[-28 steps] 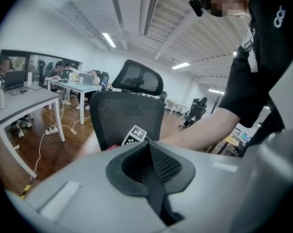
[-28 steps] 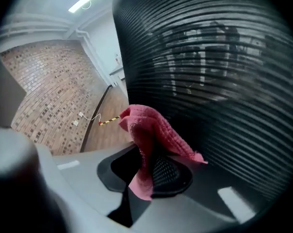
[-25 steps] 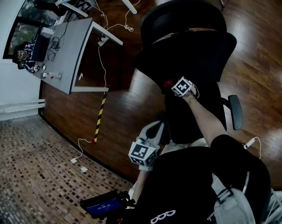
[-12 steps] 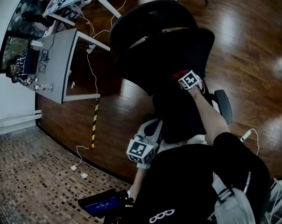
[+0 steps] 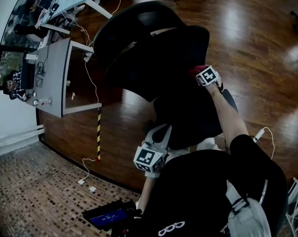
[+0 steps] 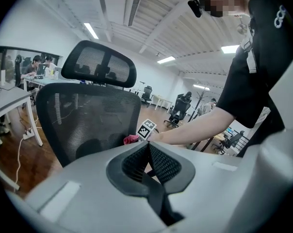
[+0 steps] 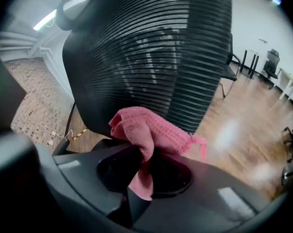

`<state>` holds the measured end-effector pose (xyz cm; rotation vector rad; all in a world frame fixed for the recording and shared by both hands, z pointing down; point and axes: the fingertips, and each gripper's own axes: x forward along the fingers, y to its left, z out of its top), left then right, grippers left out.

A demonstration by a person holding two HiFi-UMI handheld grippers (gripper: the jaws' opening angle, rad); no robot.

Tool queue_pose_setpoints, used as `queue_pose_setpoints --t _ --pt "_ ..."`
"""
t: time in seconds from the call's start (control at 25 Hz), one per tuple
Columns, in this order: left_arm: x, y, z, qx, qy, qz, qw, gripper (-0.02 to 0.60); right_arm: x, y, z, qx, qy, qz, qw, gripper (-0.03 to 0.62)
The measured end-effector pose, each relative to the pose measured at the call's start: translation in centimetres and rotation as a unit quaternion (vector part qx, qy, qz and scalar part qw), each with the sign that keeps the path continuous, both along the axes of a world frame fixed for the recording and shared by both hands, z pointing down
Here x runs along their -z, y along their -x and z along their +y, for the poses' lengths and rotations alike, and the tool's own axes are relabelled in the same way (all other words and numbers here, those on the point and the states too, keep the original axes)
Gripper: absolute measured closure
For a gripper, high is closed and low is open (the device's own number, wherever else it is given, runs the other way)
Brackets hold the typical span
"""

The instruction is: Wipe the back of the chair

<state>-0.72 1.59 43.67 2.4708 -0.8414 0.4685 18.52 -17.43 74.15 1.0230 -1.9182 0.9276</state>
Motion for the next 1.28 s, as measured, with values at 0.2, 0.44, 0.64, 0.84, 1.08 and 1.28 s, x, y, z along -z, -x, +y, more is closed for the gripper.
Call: queue_pose_setpoints --t 0.2,0.44,0.64,0.84,1.08,1.28 --pt "-0.5 -1.4 0.1 -0.012 0.012 0.003 0.9998 0.592 -0.9 -1.7 0.7 -0.016 0.006 0.002 1.000 0.543" --pt "-1.2 -2.7 0.5 -0.037 0.036 -0.002 0.9987 0.592 -2.8 -2.0 1.2 -0.016 0.017 0.011 1.000 0.543" --pt "-1.6 -2.3 0.7 -0.038 0.028 0.014 0.9988 0.592 -3.7 -1.7 1.7 -0.015 0.025 0.032 0.999 0.543" --pt "-2.6 -0.9 1.9 -0.046 0.036 0.022 0.9980 0.592 -3.5 0.9 2.0 -0.005 0.020 0.046 0.999 0.545" --pt "-3.4 2.4 2.3 -0.027 0.032 0.022 0.9989 0.592 -3.3 7.7 2.5 0.035 0.005 0.027 0.999 0.545" --pt "-3.6 6.8 2.6 0.002 0.028 0.019 0.9994 0.592 -2.4 15.2 2.4 0.071 -0.011 0.022 0.997 0.545"
